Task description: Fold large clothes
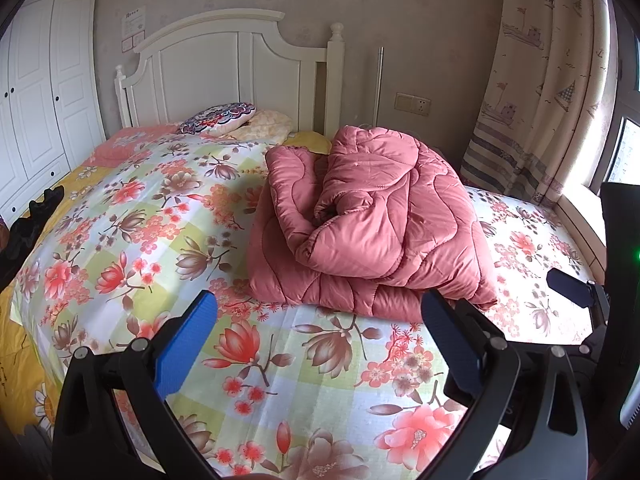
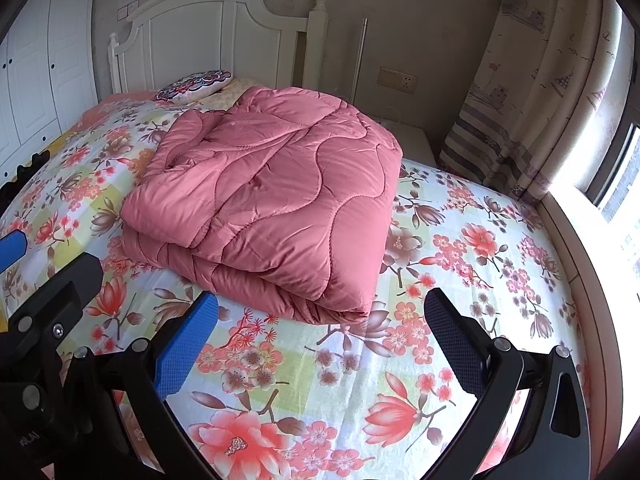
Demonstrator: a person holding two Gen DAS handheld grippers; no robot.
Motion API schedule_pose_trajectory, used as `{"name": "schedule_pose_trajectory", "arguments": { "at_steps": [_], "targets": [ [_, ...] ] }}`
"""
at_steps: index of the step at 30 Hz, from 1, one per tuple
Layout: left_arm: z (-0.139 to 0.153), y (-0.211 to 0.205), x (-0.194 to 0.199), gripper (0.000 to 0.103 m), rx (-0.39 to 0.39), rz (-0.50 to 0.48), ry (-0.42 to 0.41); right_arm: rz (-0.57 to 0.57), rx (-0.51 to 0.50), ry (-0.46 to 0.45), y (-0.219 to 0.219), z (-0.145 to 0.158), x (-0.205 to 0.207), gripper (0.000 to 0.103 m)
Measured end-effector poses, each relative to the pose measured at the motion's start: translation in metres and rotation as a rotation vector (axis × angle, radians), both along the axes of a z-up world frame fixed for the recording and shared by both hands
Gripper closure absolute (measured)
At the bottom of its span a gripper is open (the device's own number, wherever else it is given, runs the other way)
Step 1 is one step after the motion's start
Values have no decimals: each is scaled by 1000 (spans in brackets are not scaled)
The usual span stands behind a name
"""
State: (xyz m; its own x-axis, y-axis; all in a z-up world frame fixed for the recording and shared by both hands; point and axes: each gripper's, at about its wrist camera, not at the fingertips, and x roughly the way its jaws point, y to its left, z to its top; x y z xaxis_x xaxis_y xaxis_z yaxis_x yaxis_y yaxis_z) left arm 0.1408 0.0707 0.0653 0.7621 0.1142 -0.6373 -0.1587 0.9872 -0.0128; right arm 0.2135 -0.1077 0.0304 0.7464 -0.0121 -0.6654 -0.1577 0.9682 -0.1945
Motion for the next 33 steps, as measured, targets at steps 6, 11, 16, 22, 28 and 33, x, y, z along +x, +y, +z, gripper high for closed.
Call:
{"name": "schedule_pose_trajectory", "arguments": {
  "at_steps": [6,11,16,22,28,33],
  "targets": [
    [-1,2,0,2,-7,-4,1,0,-3,-2,1,0,0,4],
    [-1,3,0,2,-8,-6,1,1,-2,-2,1,1,0,4],
    [-1,3,1,2,-10,-4,3,1,-2,-1,0,1,0,4],
    [-1,3,1,2,-12,-6,5,1,-3,-1,1,0,0,4],
    [-1,3,1,2,-12,-6,6,3,-2,-1,1,0,-1,4],
    [-2,3,1,2,-13,-5,7,3,-3,-1,1,0,-1,4]
  ]
}}
